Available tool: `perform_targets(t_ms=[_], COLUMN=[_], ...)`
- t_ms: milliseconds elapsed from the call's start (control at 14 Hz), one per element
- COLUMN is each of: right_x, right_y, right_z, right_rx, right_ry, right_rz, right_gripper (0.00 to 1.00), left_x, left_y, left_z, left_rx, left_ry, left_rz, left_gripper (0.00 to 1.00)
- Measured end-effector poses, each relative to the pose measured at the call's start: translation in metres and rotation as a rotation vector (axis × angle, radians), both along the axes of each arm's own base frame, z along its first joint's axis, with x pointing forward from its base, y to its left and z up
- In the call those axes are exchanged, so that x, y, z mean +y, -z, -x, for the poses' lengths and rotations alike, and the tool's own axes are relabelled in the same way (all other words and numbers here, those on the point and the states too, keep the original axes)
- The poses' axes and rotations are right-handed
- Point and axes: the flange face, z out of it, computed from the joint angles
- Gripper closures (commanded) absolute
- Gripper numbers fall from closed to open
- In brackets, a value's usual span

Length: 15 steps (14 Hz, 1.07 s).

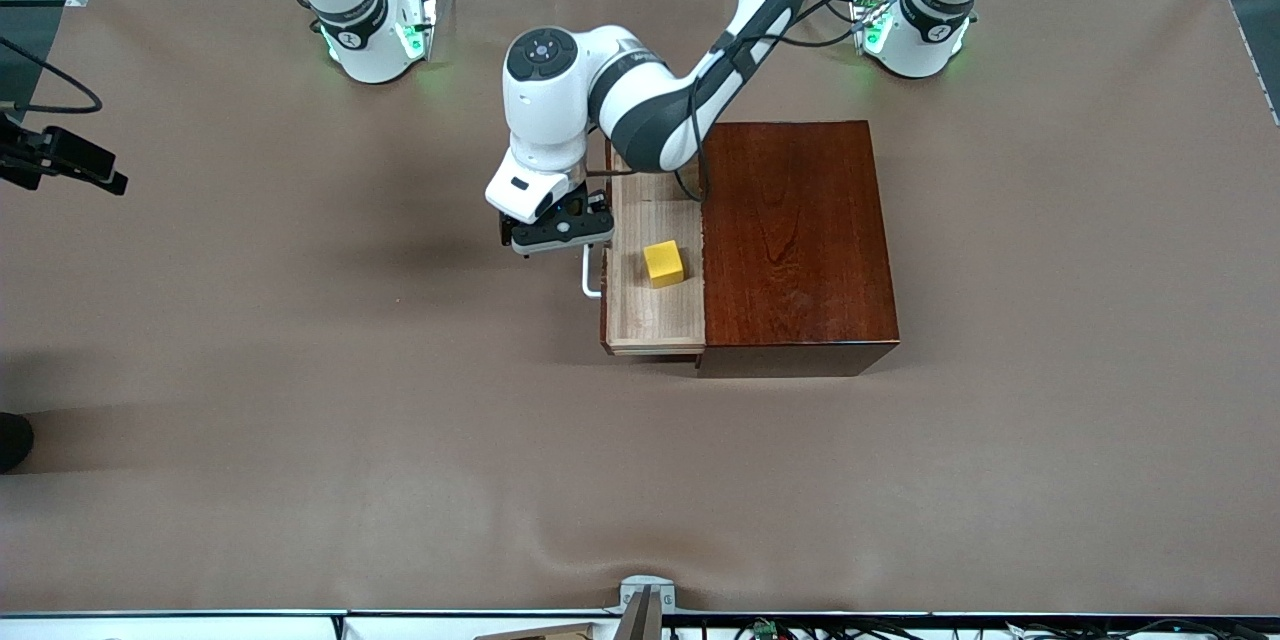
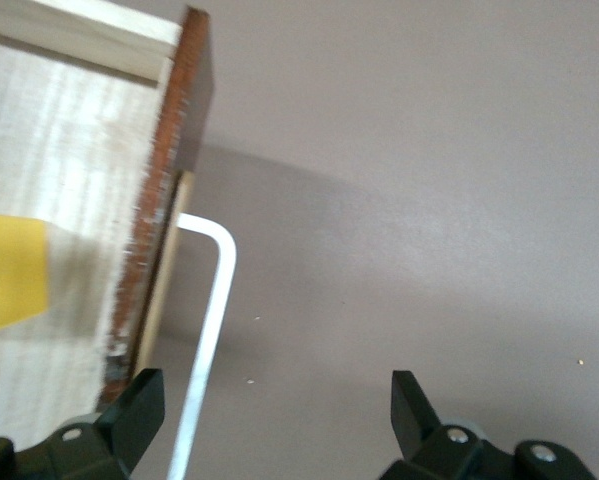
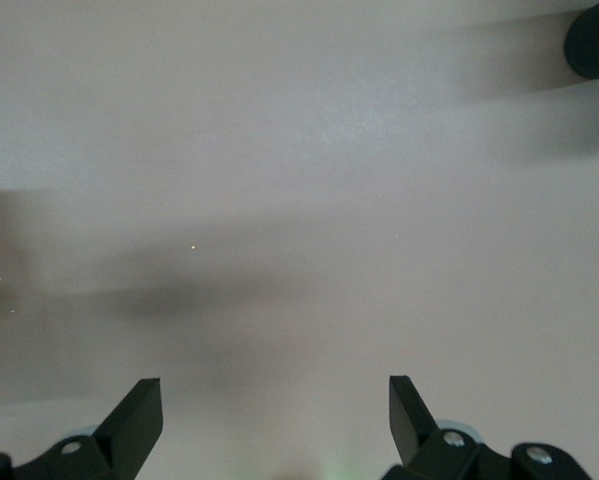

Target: Open drawer, take yellow block, close drawer

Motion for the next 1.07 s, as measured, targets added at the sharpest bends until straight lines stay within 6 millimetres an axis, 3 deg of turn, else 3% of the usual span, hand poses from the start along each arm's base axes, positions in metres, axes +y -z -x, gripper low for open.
perform_targets(t_ms=[143, 286, 429, 571, 786, 1071], right_x=[-0.001, -0.002, -0.001, 0.002, 0.017, 0.064], right_y=[0.016, 0.027, 0.029, 0.027, 0.027, 0.029], right_z=[-0.009, -0.015, -0.017, -0.017, -0.018, -0.017], right_rx=[0.019, 0.035, 0.037, 0.034, 0.038, 0.076], right_ry=[0.001, 0.002, 0.004, 0.048, 0.156, 0.303], right_rz=[-0.001, -0.002, -0.002, -0.001, 0.002, -0.033], right_gripper=[0.0, 0.0, 0.0, 0.0, 0.0, 0.0], left_x=[0.016, 0.054, 0.112, 0.18, 0.272, 0.378], left_y=[-0.035, -0.092, -0.153, -0.201, -0.236, -0.258], left_z=[-0.009, -0.027, -0.049, -0.077, -0.113, -0.143], left_rx=[-0.006, -0.011, 0.012, 0.031, 0.067, 0.106], left_ry=[-0.029, -0.093, -0.161, -0.172, -0.133, -0.065], left_rz=[-0.021, -0.058, -0.092, -0.108, -0.143, -0.169], left_gripper=[0.0, 0.0, 0.0, 0.0, 0.0, 0.0])
